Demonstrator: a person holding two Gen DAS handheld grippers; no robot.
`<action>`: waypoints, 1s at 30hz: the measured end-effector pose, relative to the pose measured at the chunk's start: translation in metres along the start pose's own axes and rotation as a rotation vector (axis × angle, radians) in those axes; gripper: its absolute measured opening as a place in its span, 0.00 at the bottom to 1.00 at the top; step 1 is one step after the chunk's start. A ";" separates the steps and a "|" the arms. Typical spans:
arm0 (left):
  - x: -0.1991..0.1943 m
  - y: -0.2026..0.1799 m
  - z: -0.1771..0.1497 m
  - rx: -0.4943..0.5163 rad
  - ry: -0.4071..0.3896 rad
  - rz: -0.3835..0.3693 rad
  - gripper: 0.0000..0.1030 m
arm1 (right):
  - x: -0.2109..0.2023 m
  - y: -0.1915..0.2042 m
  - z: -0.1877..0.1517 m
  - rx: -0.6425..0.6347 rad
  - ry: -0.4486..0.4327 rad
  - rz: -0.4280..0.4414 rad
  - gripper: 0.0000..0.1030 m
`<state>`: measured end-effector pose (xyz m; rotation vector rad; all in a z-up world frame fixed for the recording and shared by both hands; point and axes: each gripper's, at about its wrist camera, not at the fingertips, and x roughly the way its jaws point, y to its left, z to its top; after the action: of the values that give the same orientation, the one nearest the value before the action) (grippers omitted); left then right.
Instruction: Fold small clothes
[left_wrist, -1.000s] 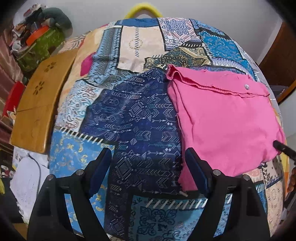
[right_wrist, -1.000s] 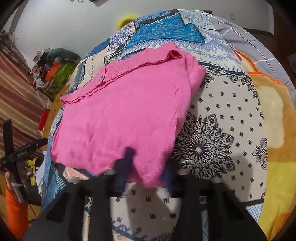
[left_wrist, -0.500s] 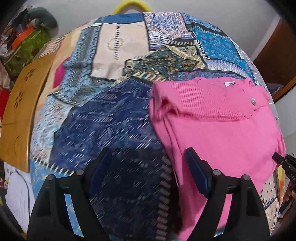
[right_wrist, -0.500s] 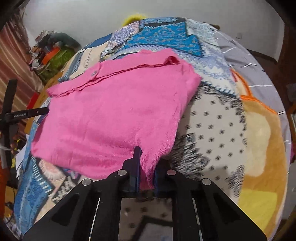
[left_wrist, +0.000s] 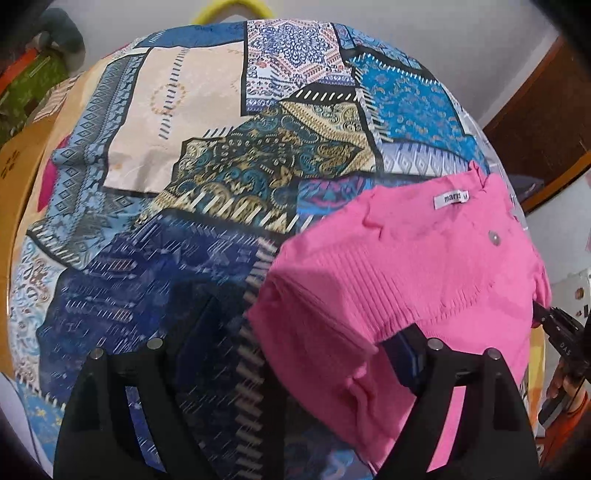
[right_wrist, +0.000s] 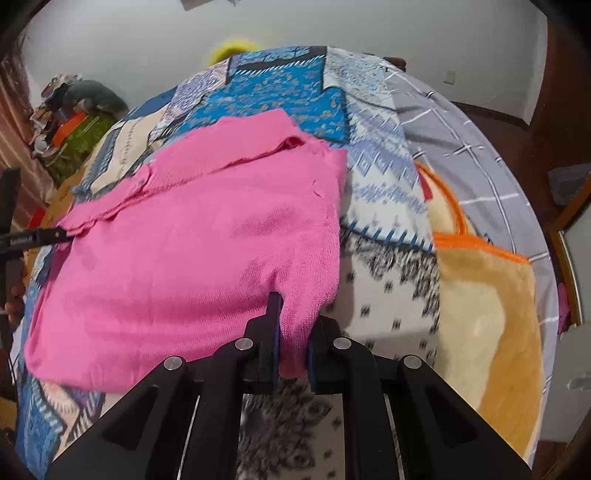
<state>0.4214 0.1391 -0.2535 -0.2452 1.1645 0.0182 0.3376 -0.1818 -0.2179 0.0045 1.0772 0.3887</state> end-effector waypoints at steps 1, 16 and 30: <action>0.001 -0.002 0.001 0.005 -0.010 0.002 0.80 | 0.001 -0.001 0.005 0.005 -0.005 -0.004 0.10; -0.011 -0.031 -0.010 0.096 -0.064 0.026 0.17 | -0.026 -0.007 -0.006 0.065 -0.003 -0.028 0.55; -0.067 -0.004 -0.092 0.054 -0.033 0.067 0.16 | -0.049 0.091 -0.066 -0.024 0.106 0.220 0.60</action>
<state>0.3124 0.1246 -0.2261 -0.1580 1.1387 0.0491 0.2328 -0.1245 -0.1908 0.0823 1.1805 0.6053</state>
